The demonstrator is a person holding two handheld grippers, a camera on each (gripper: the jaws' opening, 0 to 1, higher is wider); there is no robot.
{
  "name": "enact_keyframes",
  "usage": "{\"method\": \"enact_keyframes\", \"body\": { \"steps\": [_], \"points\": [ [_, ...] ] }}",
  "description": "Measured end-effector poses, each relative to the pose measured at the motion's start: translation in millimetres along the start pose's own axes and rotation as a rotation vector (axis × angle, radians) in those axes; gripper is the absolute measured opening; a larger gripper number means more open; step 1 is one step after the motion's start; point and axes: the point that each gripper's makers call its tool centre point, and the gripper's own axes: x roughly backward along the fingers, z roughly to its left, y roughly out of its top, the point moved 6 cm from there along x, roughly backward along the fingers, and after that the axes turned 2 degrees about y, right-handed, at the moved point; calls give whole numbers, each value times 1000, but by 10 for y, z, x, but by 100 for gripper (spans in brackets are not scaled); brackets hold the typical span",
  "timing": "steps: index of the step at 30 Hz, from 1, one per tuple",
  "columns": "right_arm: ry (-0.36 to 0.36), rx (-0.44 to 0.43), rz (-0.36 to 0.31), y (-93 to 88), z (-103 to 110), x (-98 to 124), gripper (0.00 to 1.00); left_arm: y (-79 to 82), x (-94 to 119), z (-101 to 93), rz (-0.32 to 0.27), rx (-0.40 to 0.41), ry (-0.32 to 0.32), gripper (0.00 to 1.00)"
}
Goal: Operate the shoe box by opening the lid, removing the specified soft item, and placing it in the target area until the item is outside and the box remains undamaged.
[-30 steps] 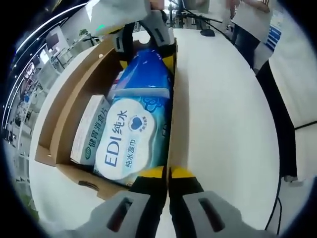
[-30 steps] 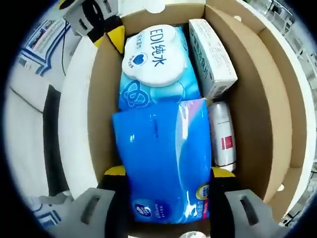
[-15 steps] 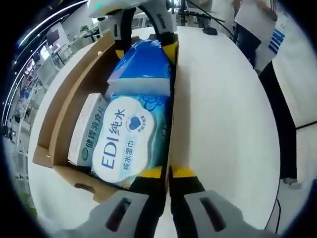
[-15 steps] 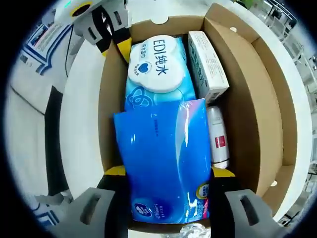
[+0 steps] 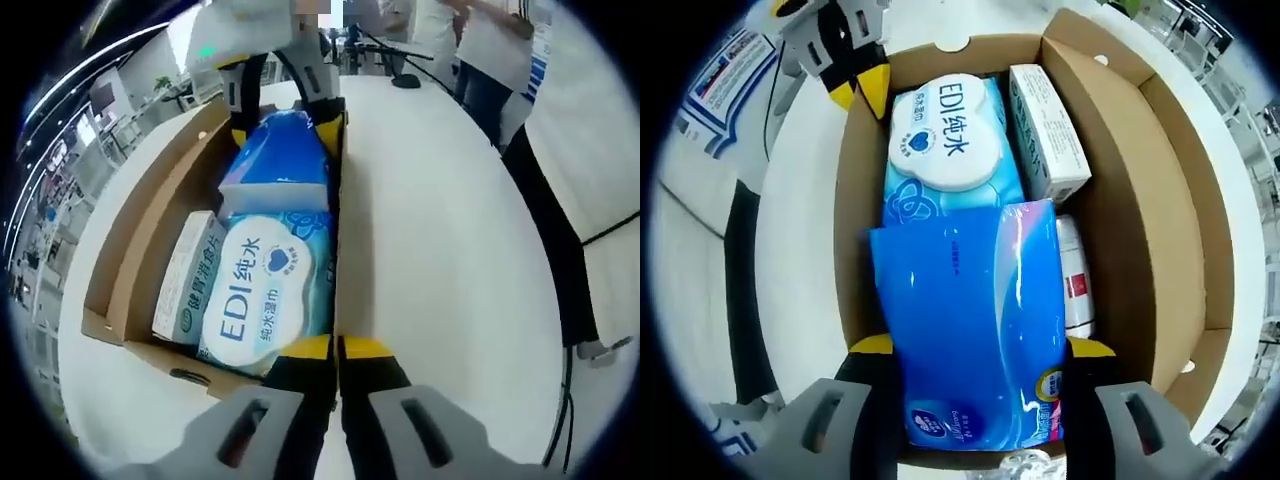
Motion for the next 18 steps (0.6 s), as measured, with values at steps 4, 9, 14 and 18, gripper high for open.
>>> {"method": "enact_keyframes", "body": {
  "steps": [4, 9, 14, 18],
  "points": [
    [13, -15, -6, 16, 19, 21, 61, -14, 4, 2, -14, 29, -1, 0],
    [20, -9, -9, 30, 50, 103, 61, -7, 4, 2, -6, 45, -7, 0],
    [2, 10, -2, 35, 89, 151, 61, -17, -6, -11, -12, 52, 9, 0],
    [-7, 23, 10, 42, 98, 188, 61, -16, -4, -26, -13, 33, 11, 0]
  ]
}}
